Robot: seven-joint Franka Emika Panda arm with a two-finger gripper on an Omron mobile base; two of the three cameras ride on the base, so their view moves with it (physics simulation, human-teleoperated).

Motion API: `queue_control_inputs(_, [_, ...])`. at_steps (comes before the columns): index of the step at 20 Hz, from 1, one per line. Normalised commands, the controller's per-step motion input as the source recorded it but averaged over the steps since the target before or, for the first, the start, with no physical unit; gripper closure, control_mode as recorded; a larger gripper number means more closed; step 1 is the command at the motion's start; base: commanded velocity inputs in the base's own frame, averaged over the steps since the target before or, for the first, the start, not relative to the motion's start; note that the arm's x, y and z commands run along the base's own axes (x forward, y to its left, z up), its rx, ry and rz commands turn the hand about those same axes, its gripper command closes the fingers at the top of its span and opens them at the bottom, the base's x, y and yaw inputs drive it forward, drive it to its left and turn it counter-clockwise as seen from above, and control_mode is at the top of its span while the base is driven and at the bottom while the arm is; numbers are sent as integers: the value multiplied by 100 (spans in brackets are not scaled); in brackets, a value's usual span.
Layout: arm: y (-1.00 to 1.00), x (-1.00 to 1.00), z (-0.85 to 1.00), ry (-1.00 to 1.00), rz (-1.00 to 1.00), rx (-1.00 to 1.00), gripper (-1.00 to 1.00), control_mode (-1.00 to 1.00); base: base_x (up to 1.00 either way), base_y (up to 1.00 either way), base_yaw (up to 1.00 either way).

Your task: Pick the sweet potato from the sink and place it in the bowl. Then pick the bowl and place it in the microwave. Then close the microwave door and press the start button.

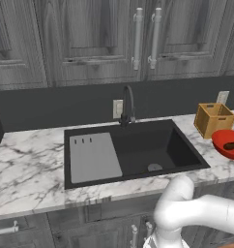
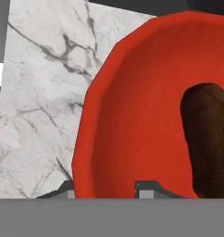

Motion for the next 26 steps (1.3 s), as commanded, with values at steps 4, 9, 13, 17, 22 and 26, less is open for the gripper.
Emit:
queue_control_inputs(4, [6, -50, 1, -9, 7, 0, 100, -100, 0, 0, 0])
queue_control_inputs(9, [44, -77, 37, -30, 15, -1, 100, -100, 0, 0, 0])
queue_control_inputs(13, [99, -90, 71, -31, 14, -14, 100, -100, 0, 0, 0])
queue_control_inputs(17, [100, -52, 69, -27, 13, -16, 100, -100, 0, 0, 0])
queue_control_inputs(22, [100, -31, 82, -19, 10, -22, 100, -100, 0, 0, 0])
queue_control_inputs(26, [100, -4, 100, -8, 3, -27, 100, -100, 0, 0, 0])
